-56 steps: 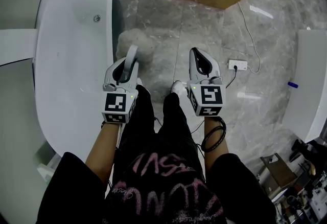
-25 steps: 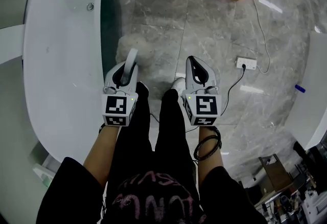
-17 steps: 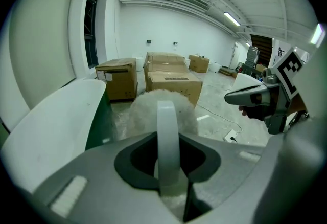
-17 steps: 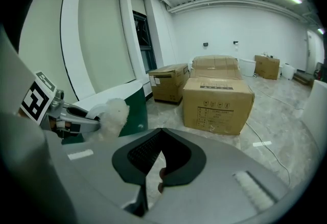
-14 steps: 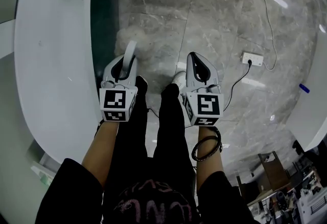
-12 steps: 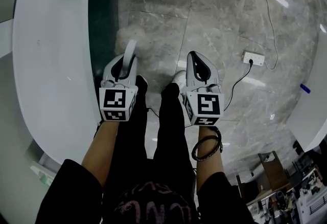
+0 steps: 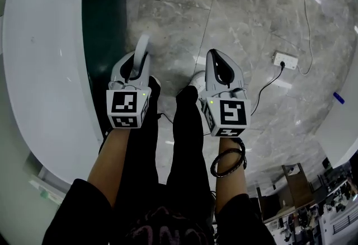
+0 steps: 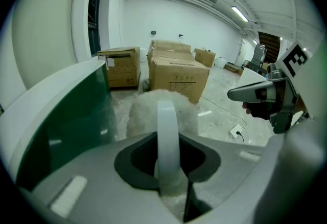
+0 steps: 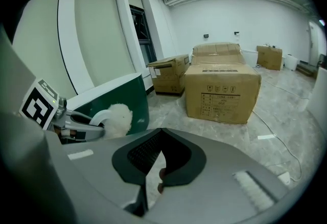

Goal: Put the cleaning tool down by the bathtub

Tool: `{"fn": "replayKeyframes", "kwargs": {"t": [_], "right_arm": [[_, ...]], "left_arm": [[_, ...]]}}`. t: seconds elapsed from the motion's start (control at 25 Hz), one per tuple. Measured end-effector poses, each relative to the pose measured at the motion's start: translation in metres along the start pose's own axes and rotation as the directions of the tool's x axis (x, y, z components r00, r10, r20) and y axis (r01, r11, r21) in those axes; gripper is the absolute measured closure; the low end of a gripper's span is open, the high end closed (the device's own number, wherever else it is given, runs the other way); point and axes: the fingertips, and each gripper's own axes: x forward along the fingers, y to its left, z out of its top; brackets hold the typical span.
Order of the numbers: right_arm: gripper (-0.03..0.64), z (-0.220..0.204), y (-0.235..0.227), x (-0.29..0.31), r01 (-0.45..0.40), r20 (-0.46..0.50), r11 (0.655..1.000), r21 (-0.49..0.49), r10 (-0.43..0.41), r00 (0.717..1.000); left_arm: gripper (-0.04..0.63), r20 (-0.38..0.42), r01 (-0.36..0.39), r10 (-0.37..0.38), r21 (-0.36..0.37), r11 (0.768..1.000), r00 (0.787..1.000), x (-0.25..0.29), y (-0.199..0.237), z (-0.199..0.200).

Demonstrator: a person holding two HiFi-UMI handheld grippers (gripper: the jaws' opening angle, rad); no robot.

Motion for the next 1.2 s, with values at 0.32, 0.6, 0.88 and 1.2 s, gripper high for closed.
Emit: {"fn": "replayKeyframes", "kwargs": {"t": [0.32,0.6,0.88,1.2], "right_arm": [[0.603,-0.039,-0.007,0.027,-0.007,-0.051,1.000,0.023,0.008,0.999],[0.603,-0.087,-0.008,0.053,-0.021,-0.106,0.999,0.040,0.025,0.994],[0.603,-0.124,-0.016,0.076,-0.025,-0.131,0.999,0.039,0.030,0.991],[0.603,-0.159,-0.016,0.095,-0.037,-0.159,0.997,0.061,0.047,0.986]], "left_arm": [[0.510,-0.029,-0.016,0.015,-0.012,1.000,0.999,0.030,0.003,-0.031],[0.509,-0.049,-0.037,0.035,-0.031,0.999,0.998,0.054,0.014,-0.063],[0.509,-0.071,-0.048,0.046,-0.034,0.998,0.996,0.078,0.021,-0.098],[0.509,-0.113,-0.049,0.047,-0.018,0.999,0.992,0.102,0.023,-0.139]]}}
